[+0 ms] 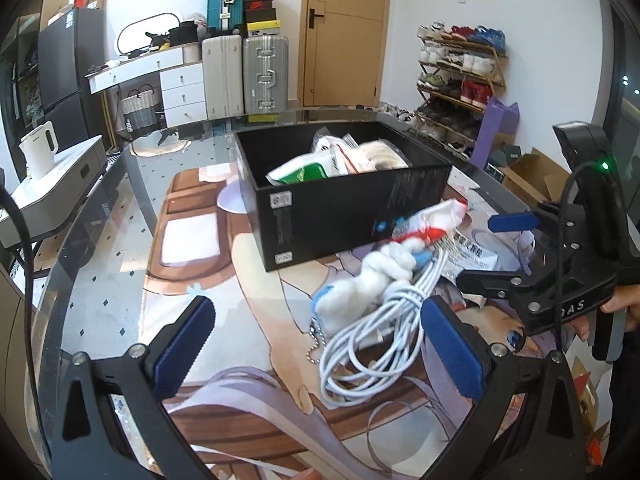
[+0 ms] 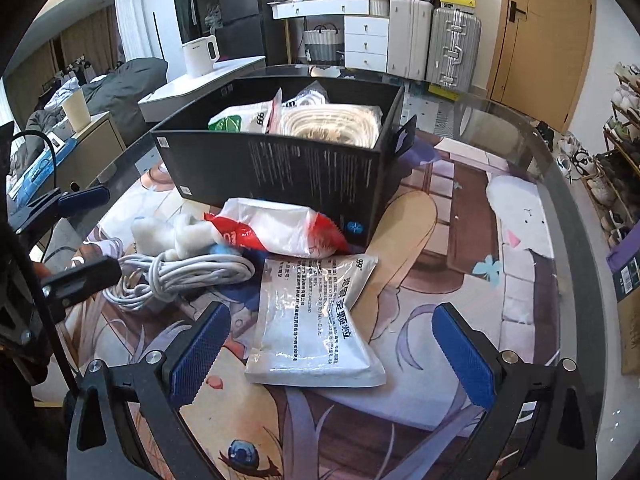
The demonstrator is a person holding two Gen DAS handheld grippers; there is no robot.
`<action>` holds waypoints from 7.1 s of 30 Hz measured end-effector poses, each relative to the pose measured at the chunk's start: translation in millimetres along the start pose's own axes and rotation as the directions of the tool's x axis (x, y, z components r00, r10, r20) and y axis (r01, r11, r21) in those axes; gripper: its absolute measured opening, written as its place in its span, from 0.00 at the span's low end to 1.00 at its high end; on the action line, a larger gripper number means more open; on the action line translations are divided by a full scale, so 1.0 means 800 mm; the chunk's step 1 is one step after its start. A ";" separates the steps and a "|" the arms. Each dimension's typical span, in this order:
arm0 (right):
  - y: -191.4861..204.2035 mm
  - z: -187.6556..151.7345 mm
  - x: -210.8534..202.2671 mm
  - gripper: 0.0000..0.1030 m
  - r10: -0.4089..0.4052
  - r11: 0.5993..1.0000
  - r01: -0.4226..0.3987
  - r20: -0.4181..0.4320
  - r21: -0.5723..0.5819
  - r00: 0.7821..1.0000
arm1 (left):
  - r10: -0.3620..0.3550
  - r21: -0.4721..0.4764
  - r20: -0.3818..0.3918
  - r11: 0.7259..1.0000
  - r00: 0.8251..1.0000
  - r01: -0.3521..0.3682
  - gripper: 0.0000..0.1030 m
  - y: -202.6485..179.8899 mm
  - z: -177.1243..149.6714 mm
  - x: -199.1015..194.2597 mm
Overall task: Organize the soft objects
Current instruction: 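Move the left tool to the white cable bundle while the right tool approaches the white printed packet, then grasp the white printed packet with the right tool while the left tool grasps the white cable bundle, then carry the cable bundle with the left tool while the right tool carries the packet over the box, then lower both items into the black box, open both tools and withdraw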
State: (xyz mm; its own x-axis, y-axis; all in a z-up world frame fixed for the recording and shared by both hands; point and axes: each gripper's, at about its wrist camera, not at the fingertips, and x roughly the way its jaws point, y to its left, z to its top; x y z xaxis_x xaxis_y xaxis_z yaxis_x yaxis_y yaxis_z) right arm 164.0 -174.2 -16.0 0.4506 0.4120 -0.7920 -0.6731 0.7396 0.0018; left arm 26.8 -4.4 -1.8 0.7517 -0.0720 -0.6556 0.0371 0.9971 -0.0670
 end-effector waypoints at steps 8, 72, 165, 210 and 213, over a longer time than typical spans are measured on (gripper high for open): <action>-0.002 0.000 0.016 0.99 0.006 1.000 -0.006 -0.014 0.021 1.000 | -0.028 0.022 -0.044 0.999 0.999 0.029 1.00 -0.007 -0.007 0.007; -0.005 -0.011 0.004 0.47 0.023 1.000 -0.023 -0.017 -0.021 1.000 | -0.203 0.072 -0.155 0.974 0.967 0.216 0.65 -0.045 -0.023 0.010; -0.005 0.011 -0.111 0.46 0.062 0.998 -0.059 0.200 -0.021 0.978 | -0.211 0.040 0.085 0.977 0.974 0.208 0.26 -0.018 0.049 -0.047; -0.004 0.118 -0.027 0.46 0.076 0.997 -0.073 0.185 -0.023 0.980 | -0.091 -0.010 0.087 0.996 0.992 0.092 0.26 0.034 0.130 0.047; -0.004 0.123 -0.019 0.46 0.074 0.997 -0.070 0.179 -0.026 0.981 | -0.090 -0.008 0.084 0.996 0.992 0.091 0.26 0.034 0.130 0.049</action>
State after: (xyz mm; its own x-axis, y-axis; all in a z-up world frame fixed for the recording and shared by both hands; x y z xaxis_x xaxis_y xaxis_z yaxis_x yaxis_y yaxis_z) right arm 217.1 -130.4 56.6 0.4975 0.5538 -0.6677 -0.7182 0.6947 0.0411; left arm 125.9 22.9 48.6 0.7979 -0.1593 -0.5813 0.1001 0.9861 -0.1328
